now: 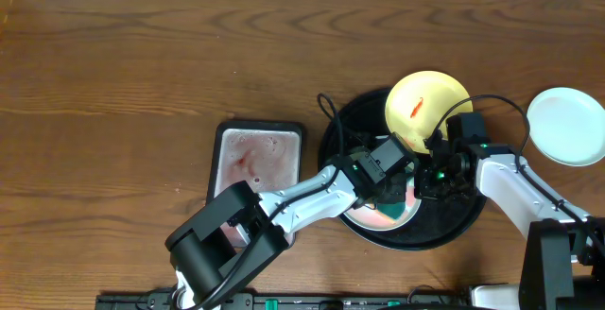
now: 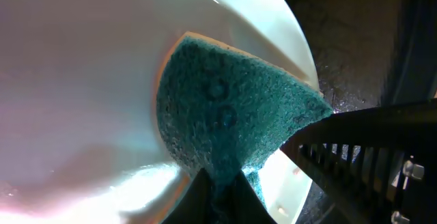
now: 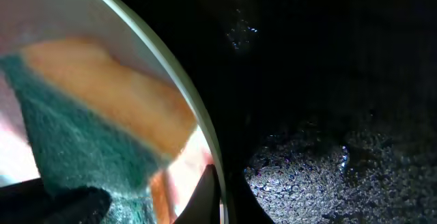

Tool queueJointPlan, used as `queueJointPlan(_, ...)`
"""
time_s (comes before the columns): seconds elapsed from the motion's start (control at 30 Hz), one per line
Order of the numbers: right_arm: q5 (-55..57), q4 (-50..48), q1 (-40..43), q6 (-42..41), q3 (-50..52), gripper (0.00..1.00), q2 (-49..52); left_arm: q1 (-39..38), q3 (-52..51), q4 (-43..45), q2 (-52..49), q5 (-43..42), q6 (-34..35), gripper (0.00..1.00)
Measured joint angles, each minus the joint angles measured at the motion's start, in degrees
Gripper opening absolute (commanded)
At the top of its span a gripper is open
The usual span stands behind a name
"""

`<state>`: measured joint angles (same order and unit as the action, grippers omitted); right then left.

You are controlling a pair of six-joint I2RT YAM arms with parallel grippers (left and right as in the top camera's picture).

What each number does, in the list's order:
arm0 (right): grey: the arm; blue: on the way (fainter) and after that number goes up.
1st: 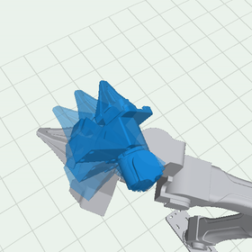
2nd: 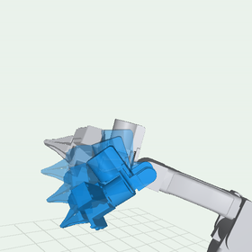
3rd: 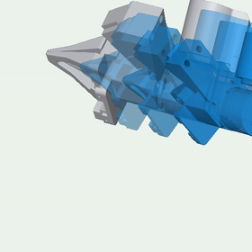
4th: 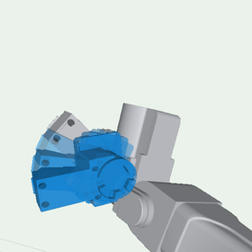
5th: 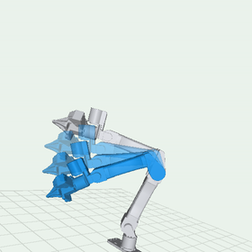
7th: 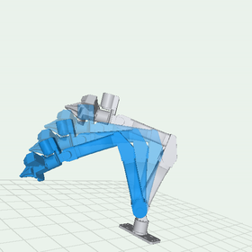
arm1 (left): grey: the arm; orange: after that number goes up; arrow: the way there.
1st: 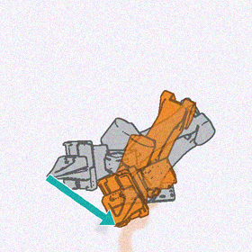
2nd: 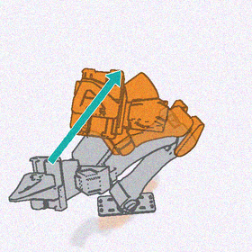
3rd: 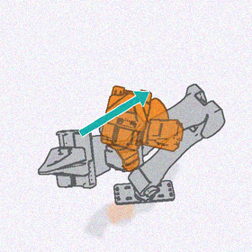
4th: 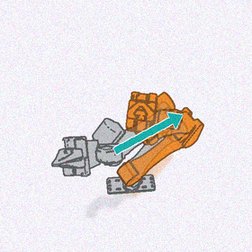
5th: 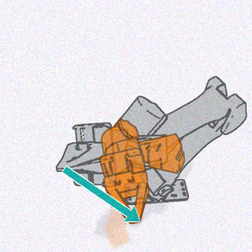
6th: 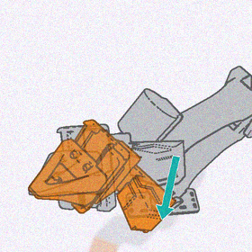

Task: Clean dirty plates on tray and stack at the side
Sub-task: 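Scrub the mint plate on the tray with the sponge in left gripper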

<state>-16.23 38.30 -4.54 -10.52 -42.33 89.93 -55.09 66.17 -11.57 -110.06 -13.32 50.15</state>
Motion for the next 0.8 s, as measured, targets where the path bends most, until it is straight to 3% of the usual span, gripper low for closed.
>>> queueJointPlan(0.2, 0.0, 0.2, 0.0, 0.0, 0.0, 0.01, 0.0, 1.7, 0.5, -4.3, 0.2, 4.5, -6.6, 0.07)
queueJointPlan(0.53, -0.7, 0.6, 0.0, -0.2, -0.1, 0.01, 0.0, 3.4, 1.1, -12.5, 1.1, 25.9, -14.3, 0.07)
queueJointPlan(0.67, -0.7, 0.6, 0.0, -0.2, -0.1, 0.01, 0.0, 3.0, 1.1, -12.0, 1.1, 25.7, -14.6, 0.08)
queueJointPlan(0.8, -0.7, 0.6, 0.0, -0.2, -0.1, 0.01, 0.0, 3.9, 0.9, -8.8, 1.1, 16.9, -12.0, 0.07)
